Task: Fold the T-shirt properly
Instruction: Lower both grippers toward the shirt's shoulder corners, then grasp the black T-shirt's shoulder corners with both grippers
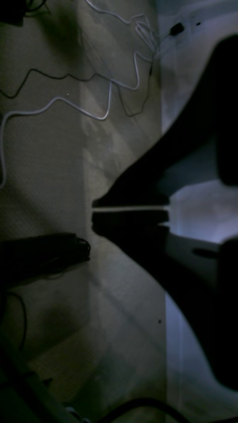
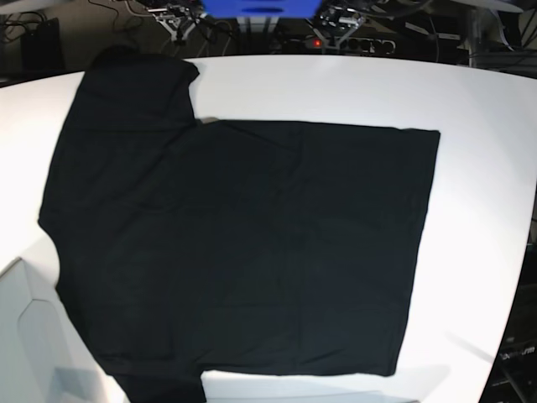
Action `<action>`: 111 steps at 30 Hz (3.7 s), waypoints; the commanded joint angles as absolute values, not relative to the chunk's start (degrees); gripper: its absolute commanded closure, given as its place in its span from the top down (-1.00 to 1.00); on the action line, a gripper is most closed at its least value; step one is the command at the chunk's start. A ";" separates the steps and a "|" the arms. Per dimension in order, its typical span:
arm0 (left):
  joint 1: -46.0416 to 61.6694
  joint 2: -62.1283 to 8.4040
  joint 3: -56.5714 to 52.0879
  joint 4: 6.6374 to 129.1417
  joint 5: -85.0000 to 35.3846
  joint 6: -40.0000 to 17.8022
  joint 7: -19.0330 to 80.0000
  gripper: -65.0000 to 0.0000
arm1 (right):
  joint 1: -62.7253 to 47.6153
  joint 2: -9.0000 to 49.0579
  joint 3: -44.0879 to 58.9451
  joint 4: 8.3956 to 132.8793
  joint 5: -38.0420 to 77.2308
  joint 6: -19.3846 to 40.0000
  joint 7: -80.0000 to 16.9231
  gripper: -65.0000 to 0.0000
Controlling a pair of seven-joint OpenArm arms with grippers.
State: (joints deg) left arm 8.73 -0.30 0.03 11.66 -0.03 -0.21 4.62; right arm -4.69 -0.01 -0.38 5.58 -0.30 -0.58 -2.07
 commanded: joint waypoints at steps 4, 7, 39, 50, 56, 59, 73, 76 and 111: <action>17.98 -2.07 -0.04 24.13 -0.13 -0.13 5.05 -1.00 | -14.37 0.13 -0.40 19.56 -0.66 0.31 -2.42 -1.00; 25.45 -3.38 -0.04 35.38 -2.15 -0.13 5.23 -1.00 | -22.37 0.66 -0.40 32.40 -0.66 0.31 -2.51 -1.00; 57.45 -14.73 -22.81 110.99 -18.86 -0.31 5.32 -0.28 | -52.70 5.85 13.05 112.66 -0.40 0.40 -2.68 -0.42; 42.07 -14.64 -22.55 99.91 -18.86 -0.31 5.41 0.23 | -47.25 7.60 13.14 113.63 7.52 0.40 -11.21 -0.10; 35.47 -14.64 -22.20 92.35 -18.86 -0.31 5.32 0.23 | -47.08 7.96 13.14 113.54 7.69 0.40 -12.35 -0.10; 32.40 -14.64 -21.93 89.80 -18.86 -0.31 5.32 0.23 | -46.29 7.96 13.05 113.27 7.69 0.40 -12.70 -0.10; 29.32 -14.64 -15.69 86.11 -18.86 -0.31 5.32 -0.31 | -46.20 8.04 13.05 113.27 7.43 0.40 -12.70 -0.11; 29.49 -14.64 -15.78 86.11 -18.86 -0.31 5.32 -0.90 | -46.20 8.31 13.05 113.27 7.43 0.40 -12.70 -0.11; 37.14 -12.79 -21.49 94.29 -18.86 -0.31 5.23 -1.00 | -42.07 9.01 23.34 101.41 7.69 9.36 -12.79 0.04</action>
